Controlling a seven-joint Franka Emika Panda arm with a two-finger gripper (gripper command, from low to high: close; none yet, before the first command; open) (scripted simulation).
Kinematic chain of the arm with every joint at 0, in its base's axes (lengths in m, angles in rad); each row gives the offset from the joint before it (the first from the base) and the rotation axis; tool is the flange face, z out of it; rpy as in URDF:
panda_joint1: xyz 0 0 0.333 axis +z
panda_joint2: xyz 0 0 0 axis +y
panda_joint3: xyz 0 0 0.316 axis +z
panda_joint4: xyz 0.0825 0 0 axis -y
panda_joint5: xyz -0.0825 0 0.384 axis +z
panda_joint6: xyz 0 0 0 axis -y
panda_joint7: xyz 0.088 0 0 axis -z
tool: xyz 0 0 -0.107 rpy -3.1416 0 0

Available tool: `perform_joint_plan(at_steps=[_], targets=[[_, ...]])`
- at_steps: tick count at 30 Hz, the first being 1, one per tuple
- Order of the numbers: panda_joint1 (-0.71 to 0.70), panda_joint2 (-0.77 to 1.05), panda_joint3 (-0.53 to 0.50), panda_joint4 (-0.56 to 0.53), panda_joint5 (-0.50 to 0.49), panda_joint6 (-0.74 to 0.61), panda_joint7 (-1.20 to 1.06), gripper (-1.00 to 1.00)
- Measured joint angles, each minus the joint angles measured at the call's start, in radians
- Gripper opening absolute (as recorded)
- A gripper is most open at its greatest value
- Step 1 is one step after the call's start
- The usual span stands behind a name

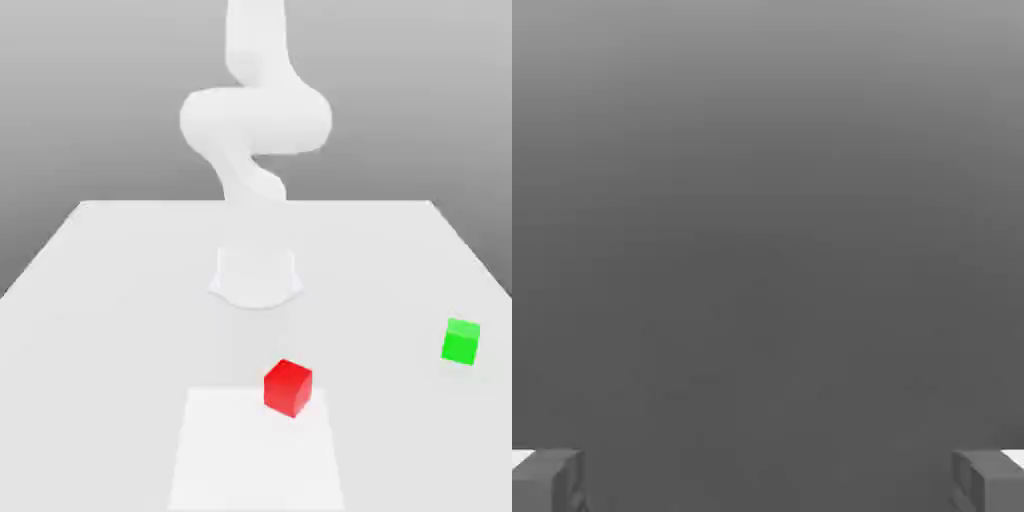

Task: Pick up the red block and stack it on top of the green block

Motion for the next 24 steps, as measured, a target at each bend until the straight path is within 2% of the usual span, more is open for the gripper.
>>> perform_joint_plan(at_steps=[10, 17, 22, 24], targets=[[0.122, 0.31, -0.065, -0.301, -0.06, 0.24, -0.358, 0.0], [0.214, 0.574, -0.121, -0.54, -0.044, 0.442, -0.7, 0.0], [0.231, 0.763, -0.109, -0.556, 0.034, 0.599, -0.805, 0.0], [0.204, 0.836, -0.071, -0.547, 0.075, 0.66, -0.836, 0.0]])
